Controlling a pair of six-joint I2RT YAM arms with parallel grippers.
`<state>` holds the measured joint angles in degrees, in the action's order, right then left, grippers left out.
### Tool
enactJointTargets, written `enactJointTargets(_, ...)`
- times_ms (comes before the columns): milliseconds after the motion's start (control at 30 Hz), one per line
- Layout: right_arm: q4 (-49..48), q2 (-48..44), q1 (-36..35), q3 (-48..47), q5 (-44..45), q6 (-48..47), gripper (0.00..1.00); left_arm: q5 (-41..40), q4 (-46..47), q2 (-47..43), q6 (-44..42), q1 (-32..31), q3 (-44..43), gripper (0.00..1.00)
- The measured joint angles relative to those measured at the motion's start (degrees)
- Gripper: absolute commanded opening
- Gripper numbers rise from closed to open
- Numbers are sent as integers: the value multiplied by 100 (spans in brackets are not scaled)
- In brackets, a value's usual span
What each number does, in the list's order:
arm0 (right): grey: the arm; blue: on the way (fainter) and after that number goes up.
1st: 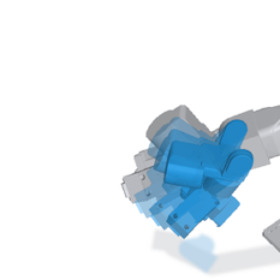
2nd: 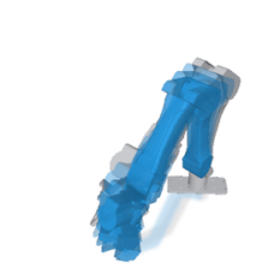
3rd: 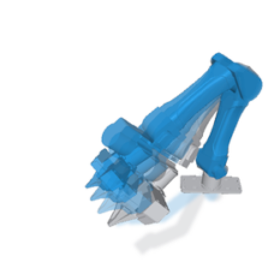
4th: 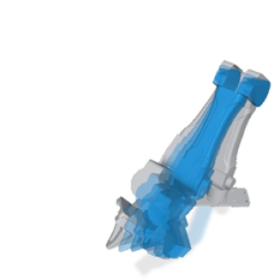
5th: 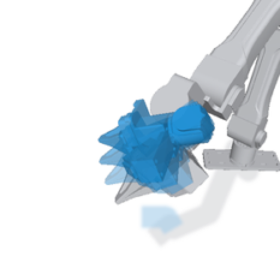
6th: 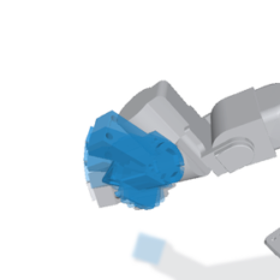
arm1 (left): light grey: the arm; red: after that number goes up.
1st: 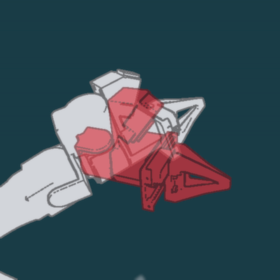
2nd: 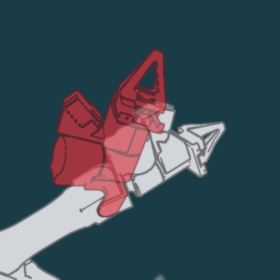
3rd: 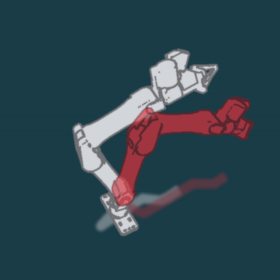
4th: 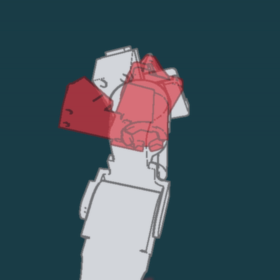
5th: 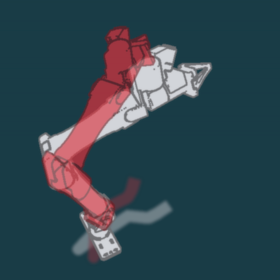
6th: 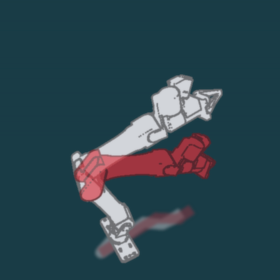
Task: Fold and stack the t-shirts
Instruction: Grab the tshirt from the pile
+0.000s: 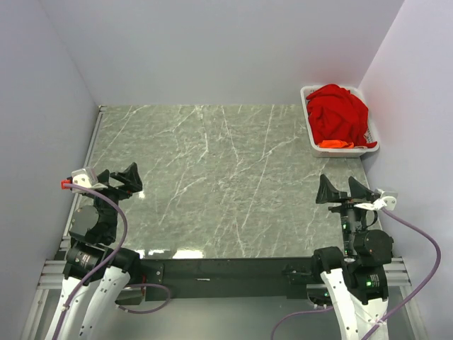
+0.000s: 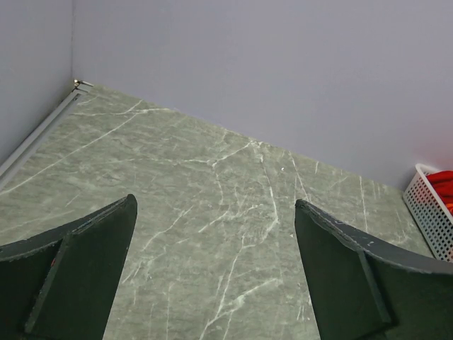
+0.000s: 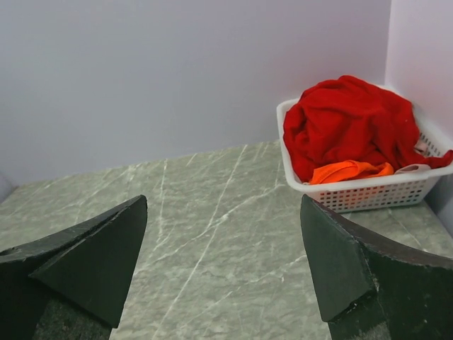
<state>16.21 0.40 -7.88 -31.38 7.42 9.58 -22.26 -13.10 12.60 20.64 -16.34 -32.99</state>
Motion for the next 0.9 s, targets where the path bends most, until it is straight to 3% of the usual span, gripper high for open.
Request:
enactJointTargets(167, -26, 264, 0, -81, -190, 258, 95, 35, 0, -2, 4, 0, 0, 99)
enactJointTargets(300, -107, 1154, 0, -295, -352, 673, 95, 109, -9, -46, 9, 0, 0, 99)
enactJointTargets(433, -33, 2415, 0, -824, -352, 1134, 96, 129, -26, -98, 66, -7, 0, 99)
enactJointTargets(467, 90, 2885, 0, -1143, -328, 1231, 100, 131, -48, -101, 109, -20, 0, 99)
enactJointTargets(633, 286, 4787, 31, -2763, 63, 1493, 100, 131, -199, -105, 166, -146, 0, 100)
enactJointTargets(900, 315, 7180, 1191, -4275, 138, 2120, 100, 114, -313, -118, 166, -354, -2, 99)
